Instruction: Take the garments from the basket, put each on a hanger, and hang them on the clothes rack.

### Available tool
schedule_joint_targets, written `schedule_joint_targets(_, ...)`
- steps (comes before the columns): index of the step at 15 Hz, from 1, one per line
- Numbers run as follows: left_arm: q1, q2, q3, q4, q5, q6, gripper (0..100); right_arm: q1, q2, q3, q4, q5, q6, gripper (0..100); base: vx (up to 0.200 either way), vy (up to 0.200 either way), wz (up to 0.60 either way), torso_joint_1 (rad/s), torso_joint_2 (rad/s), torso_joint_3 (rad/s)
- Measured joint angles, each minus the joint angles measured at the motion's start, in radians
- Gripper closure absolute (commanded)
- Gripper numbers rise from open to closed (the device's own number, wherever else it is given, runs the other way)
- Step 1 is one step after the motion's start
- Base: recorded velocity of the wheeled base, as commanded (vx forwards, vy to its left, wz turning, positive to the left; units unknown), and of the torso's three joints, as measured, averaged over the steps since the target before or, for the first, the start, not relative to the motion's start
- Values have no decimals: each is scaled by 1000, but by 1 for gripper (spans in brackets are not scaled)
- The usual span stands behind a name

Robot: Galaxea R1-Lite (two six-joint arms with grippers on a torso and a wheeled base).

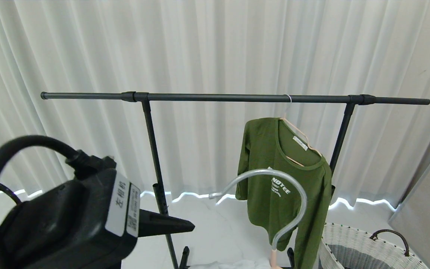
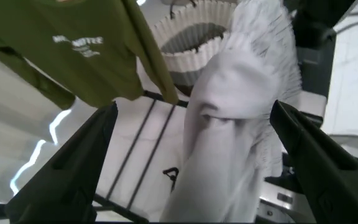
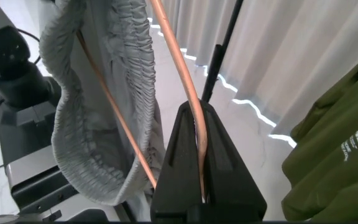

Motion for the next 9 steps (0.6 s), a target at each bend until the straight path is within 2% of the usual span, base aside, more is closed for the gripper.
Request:
schedule_joint_targets(2,-1,14,11,0,-33,1,0,4,-2,0,0,0,-2,100,0,0,0,0,0,0)
schedule_joint_targets(5,0,31,19,0,-39,1,0,6,-3,-3,1,0,-14,100,0,0,0,0,0,0)
schedule_joint_targets(6,0,34,20,0,-40,4,100,7,-4,-4,0,0,-14,100,0,0,0,0,0,0)
schedule_joint_targets(9,0,38,30,0,-38,28,100,7,-5,-11,-3,0,-14,100,0,0,0,0,0,0)
